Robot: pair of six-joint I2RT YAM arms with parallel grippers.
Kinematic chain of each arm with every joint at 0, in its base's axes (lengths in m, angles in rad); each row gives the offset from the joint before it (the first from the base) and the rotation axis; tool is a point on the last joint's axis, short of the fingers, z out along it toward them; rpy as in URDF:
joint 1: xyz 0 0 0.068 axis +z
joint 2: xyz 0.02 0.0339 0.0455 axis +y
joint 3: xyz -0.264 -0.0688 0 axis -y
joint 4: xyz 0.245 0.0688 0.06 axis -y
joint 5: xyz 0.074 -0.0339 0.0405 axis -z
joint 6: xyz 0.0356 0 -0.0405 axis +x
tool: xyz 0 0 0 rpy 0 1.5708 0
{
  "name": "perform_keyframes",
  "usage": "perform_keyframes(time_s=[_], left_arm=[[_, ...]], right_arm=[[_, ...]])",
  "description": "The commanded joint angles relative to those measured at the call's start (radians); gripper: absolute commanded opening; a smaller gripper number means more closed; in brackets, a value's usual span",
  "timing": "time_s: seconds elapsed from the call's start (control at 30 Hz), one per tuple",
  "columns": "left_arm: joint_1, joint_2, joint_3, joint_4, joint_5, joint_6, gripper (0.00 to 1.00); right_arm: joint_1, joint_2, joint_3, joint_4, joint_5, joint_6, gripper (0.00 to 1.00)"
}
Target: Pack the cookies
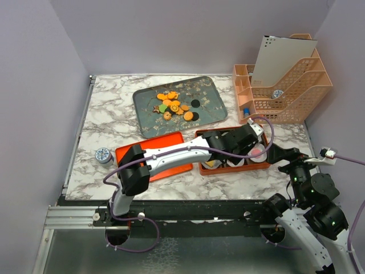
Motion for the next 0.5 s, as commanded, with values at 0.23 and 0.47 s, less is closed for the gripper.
perform_keyframes(time_s=[0.23,0.47], left_arm=[[0.12,-0.291,-0.186,0.047,-0.196,-0.037,0.4],[0.351,-0.481,-0.372,0.062,-0.215,-0.06,0.4]], right_arm=[[-0.001,-0.016,-0.008,0.018,-0.013,-0.005,1.0],[-0.001,-0.02,-0.008,0.021,-0.018,-0.005,1.0]])
